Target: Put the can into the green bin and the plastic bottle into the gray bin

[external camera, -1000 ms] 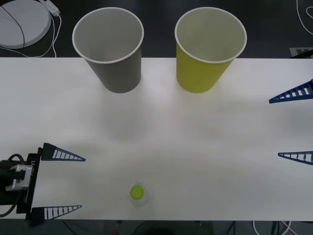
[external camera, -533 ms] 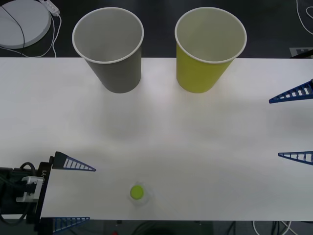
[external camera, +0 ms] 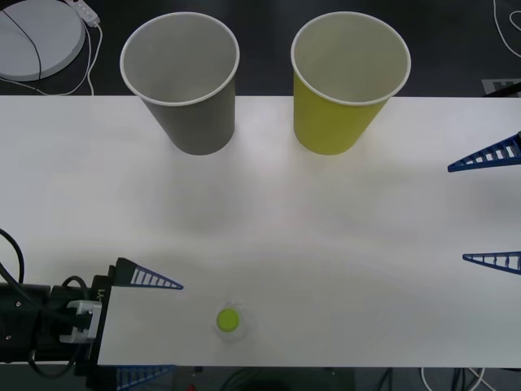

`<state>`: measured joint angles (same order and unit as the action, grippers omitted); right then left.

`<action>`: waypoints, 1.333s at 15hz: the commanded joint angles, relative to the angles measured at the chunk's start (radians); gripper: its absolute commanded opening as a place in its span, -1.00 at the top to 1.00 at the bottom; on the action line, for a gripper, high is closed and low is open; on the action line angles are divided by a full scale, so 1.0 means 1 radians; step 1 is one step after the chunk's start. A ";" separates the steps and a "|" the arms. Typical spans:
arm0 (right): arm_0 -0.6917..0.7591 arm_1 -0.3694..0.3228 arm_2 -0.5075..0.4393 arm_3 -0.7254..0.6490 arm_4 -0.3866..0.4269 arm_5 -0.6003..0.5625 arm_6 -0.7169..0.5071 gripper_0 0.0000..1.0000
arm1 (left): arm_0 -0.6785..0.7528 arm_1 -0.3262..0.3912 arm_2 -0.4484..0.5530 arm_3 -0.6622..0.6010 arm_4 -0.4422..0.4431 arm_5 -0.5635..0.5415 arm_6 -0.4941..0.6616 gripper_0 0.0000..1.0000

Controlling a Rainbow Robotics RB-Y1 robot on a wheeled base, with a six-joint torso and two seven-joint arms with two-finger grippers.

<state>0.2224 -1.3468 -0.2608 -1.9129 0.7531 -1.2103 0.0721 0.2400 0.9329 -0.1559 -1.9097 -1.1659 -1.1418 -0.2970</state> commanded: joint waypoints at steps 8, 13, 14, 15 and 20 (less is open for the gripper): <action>0.000 0.000 0.000 0.000 0.000 0.000 0.000 -1.00 | -0.058 -0.081 -0.117 0.000 -0.063 0.114 0.022 -1.00; 0.000 0.000 0.000 0.000 0.000 0.000 0.000 -1.00 | -0.081 -0.131 -0.168 0.001 -0.113 0.154 0.047 -1.00; 0.000 0.000 0.000 0.000 0.000 0.000 0.000 -1.00 | -0.084 -0.141 -0.174 0.001 -0.124 0.160 0.052 -1.00; 0.000 0.000 0.000 0.000 0.000 0.000 0.000 -1.00 | -0.084 -0.157 -0.177 0.001 -0.136 0.163 0.056 -1.00; 0.000 0.000 0.000 0.000 0.000 0.000 0.000 -1.00 | -0.085 -0.223 -0.183 0.001 -0.209 0.163 0.087 -1.00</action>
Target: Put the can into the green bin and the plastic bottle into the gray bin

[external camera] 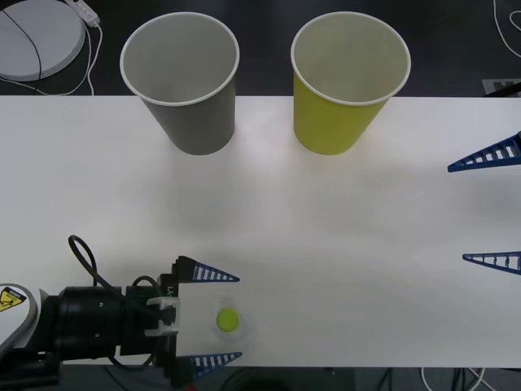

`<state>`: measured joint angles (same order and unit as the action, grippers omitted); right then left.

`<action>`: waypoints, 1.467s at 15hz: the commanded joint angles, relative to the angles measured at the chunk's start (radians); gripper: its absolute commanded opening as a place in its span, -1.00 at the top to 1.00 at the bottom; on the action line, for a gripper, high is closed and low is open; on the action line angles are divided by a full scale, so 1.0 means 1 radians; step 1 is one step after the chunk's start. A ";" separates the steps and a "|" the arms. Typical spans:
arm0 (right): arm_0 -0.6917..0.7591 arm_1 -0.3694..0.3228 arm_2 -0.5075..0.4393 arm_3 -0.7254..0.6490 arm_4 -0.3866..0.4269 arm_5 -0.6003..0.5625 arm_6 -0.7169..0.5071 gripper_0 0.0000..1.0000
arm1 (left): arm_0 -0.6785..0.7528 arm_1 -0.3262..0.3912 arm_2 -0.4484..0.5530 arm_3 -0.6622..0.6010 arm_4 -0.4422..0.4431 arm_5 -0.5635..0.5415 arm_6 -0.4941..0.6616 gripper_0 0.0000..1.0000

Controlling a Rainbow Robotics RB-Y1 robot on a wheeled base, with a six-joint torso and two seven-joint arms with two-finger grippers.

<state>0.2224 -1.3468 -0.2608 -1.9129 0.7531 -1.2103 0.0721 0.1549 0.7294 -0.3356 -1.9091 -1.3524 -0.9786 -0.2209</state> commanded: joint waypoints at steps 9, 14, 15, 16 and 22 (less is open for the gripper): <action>0.000 0.000 0.000 0.000 0.000 0.000 0.000 -1.00 | -0.002 -0.051 -0.023 0.001 -0.077 0.006 0.052 -1.00; 0.000 0.000 0.000 0.000 0.000 0.000 0.000 -1.00 | -0.002 -0.051 -0.025 0.005 -0.097 0.006 0.061 -1.00; 0.000 0.000 0.000 0.000 0.000 0.000 0.000 -1.00 | -0.002 -0.051 -0.026 0.005 -0.097 0.006 0.061 -1.00; 0.000 0.000 0.000 0.000 0.000 0.000 0.000 -1.00 | -0.002 -0.051 -0.026 0.005 -0.097 0.006 0.061 -1.00; 0.000 0.000 0.000 0.000 0.000 0.000 0.000 -1.00 | 0.000 -0.053 -0.029 0.005 -0.094 0.006 0.046 1.00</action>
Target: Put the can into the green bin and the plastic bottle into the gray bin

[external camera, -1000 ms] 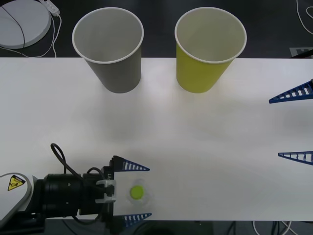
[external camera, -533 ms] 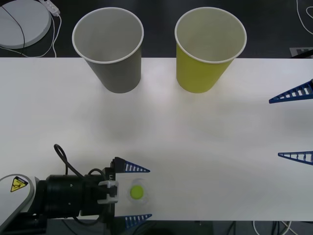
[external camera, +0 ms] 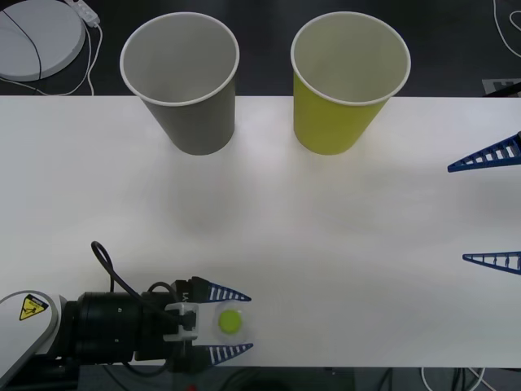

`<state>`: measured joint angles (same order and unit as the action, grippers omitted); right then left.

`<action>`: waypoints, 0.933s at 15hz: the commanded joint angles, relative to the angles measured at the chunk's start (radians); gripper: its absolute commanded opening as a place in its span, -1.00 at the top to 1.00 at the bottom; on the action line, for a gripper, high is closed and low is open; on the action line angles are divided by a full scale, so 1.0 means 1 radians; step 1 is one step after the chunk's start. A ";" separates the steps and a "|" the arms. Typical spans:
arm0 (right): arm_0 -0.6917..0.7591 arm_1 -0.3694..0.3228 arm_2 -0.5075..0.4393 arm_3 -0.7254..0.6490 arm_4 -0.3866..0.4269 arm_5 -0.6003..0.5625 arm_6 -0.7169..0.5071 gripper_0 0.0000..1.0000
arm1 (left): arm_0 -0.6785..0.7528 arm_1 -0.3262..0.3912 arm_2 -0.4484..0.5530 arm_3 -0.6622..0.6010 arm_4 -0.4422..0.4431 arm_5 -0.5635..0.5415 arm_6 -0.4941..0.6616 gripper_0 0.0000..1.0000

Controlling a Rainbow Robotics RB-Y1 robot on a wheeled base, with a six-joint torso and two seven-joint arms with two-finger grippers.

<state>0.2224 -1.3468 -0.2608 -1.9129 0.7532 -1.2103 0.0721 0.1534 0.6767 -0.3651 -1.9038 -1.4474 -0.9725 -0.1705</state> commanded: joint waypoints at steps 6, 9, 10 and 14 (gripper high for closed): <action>0.000 0.000 0.000 0.000 0.000 0.000 0.000 -1.00 | 0.000 0.006 0.000 -0.001 0.013 0.005 0.000 1.00; 0.000 0.000 0.000 0.000 0.000 0.000 0.000 -1.00 | 0.002 0.021 0.000 -0.032 0.021 0.018 0.012 1.00; 0.000 0.000 0.000 0.000 0.000 0.000 0.000 -1.00 | 0.002 0.029 0.002 -0.041 0.028 0.023 0.016 1.00; 0.000 0.000 0.000 0.000 0.000 0.000 0.000 -1.00 | 0.002 0.066 0.022 -0.077 0.051 0.026 0.026 1.00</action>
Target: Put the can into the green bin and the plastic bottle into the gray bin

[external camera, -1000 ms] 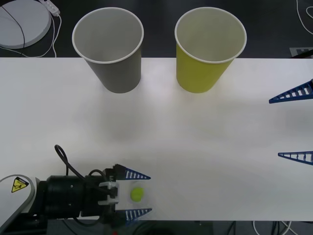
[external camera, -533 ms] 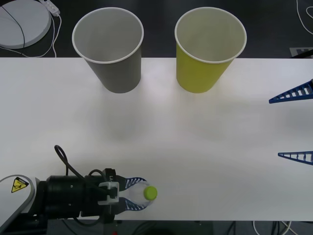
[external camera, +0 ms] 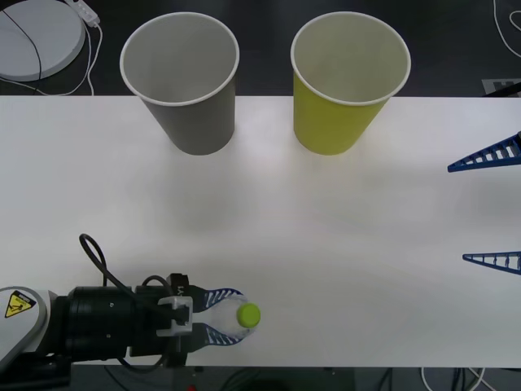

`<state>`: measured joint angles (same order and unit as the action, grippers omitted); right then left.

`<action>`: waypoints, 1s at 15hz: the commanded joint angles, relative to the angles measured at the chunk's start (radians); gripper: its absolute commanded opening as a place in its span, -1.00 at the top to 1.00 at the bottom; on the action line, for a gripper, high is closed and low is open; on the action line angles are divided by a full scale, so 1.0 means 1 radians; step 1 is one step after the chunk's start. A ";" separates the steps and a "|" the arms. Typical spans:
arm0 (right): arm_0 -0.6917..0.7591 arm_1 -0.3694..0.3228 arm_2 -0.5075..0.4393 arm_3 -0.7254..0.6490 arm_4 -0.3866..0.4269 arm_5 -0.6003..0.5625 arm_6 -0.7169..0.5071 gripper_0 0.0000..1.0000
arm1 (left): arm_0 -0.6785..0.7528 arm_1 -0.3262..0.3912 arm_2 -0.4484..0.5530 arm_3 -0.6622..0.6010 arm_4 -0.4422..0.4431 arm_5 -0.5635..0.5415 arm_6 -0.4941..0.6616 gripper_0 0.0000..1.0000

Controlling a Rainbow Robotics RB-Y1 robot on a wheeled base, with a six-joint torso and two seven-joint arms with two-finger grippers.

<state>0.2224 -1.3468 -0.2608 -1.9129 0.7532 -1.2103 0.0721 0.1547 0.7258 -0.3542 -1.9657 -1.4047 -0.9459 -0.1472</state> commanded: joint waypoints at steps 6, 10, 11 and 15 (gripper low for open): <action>0.000 0.000 0.000 0.000 0.000 0.000 0.000 -1.00 | 0.016 0.043 0.052 -0.059 0.079 0.001 0.011 1.00; 0.000 0.000 0.000 0.000 0.000 0.000 0.000 -1.00 | 0.060 0.066 0.123 -0.111 0.110 0.001 0.034 1.00; 0.000 0.000 0.000 0.000 0.000 0.000 0.000 -1.00 | 0.071 0.072 0.141 -0.114 0.119 0.001 0.040 1.00; 0.000 0.000 0.000 0.000 0.000 0.000 0.000 -1.00 | 0.097 0.126 0.224 -0.124 0.161 0.016 0.063 1.00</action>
<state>0.2224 -1.3468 -0.2608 -1.9129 0.7532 -1.2103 0.0721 0.2475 0.8397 -0.1424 -2.0893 -1.2524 -0.9375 -0.0896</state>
